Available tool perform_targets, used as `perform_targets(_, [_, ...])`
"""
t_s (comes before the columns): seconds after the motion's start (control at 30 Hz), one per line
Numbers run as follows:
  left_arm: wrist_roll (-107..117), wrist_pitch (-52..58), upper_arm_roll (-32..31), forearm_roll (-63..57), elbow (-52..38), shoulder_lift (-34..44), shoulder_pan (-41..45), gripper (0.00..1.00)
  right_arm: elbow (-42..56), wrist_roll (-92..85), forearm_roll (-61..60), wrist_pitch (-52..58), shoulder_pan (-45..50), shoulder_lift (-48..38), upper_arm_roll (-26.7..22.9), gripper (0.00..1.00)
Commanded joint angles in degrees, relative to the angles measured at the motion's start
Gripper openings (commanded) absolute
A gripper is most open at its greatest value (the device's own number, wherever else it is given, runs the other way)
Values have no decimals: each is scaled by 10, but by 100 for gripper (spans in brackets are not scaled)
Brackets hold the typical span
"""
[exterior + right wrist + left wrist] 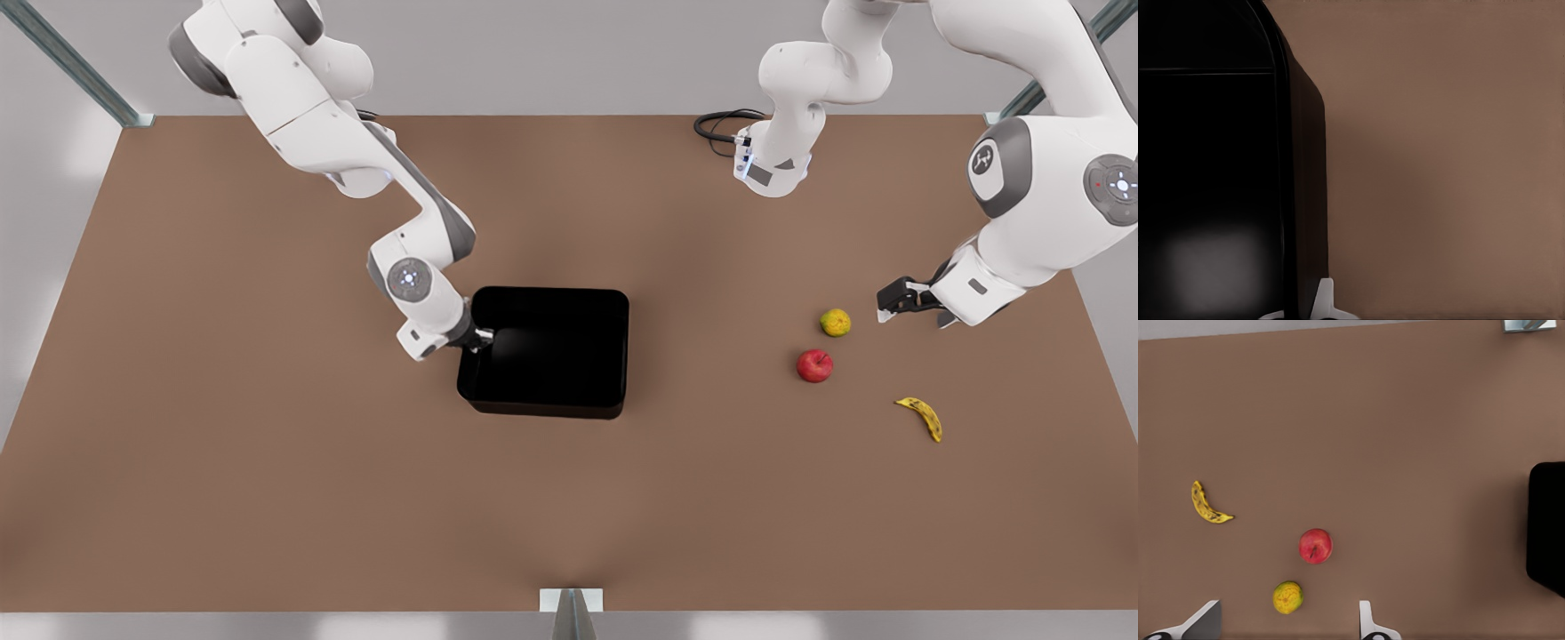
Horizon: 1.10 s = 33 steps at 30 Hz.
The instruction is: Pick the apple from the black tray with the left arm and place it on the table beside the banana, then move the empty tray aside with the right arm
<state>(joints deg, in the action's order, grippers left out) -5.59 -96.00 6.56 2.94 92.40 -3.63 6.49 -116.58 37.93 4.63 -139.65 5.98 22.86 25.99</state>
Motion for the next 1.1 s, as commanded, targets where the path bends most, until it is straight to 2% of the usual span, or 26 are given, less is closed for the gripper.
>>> perform_targets(0.0, [3,0,0,0,0,0,0,100,0,0,3,55,0,-14,-1,16])
perform_targets(0.2, [3,1,-1,0,-1,3,0,100,14,-116,-28,176,-39,-62,-8,15])
perform_targets(0.3, [3,0,-1,0,-1,3,1,100,68,-205,-28,279,-63,-67,-14,12])
perform_targets(0.5, [3,0,-1,0,-1,2,1,100,89,-410,-9,319,-64,-66,-85,9])
perform_targets(0.63, [3,0,-1,0,-1,2,1,100,122,-523,64,330,-114,-56,-92,8])
perform_targets(0.77, [3,0,-1,0,-2,3,1,100,141,-574,84,330,-180,-25,-96,7])
perform_targets(0.8, [3,0,-1,-1,-2,3,1,100,143,-576,82,330,-142,-25,-153,7])
perform_targets(0.83, [3,0,-1,-1,-2,3,1,100,145,-574,79,330,-130,-24,-176,7])
perform_targets(0.93, [3,0,-1,-1,-2,2,1,100,156,-574,78,328,-131,-11,-192,7])
perform_targets(1.07, [1,0,-1,1,-6,1,1,100,218,-566,79,323,-130,61,-192,6])
